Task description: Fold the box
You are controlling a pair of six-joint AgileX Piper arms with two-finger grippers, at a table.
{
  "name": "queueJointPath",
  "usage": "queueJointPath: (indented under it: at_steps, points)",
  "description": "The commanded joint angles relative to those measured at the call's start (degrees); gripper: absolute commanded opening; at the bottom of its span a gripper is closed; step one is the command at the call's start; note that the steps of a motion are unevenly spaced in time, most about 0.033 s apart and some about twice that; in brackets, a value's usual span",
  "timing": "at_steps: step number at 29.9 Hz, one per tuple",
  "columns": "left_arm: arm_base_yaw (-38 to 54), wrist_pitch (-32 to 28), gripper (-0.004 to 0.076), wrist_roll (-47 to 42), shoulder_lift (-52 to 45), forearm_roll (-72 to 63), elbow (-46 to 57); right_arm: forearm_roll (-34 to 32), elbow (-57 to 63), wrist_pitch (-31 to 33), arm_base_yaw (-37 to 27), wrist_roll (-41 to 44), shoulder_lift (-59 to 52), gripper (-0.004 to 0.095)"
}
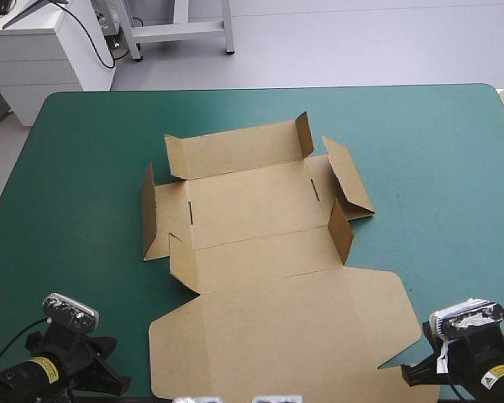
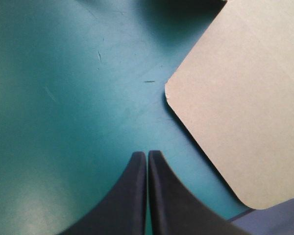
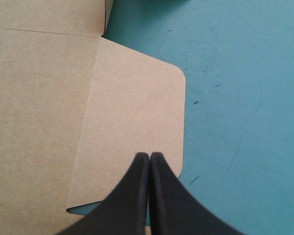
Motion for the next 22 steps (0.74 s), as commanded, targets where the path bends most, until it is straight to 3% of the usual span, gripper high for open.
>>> queueJointPath:
  at_steps: [1,15,22]
  points:
    - [-0.3,-2.5,-0.0008,-0.2,0.6,-0.2,-1.3,0.6,-1.5,-3.3,0.2,-0.5,0.7,-0.0021]
    - [-0.3,-2.5,-0.0008,-0.2,0.6,-0.2,-1.3,0.7,-1.8,-5.0,0.2,-0.5,0.8,-0.002]
    - [-0.3,-2.5,-0.0008,-0.2,0.6,-0.2,-1.3,0.7,-7.9,-5.9,0.2,-0.5,2.1,-0.0021]
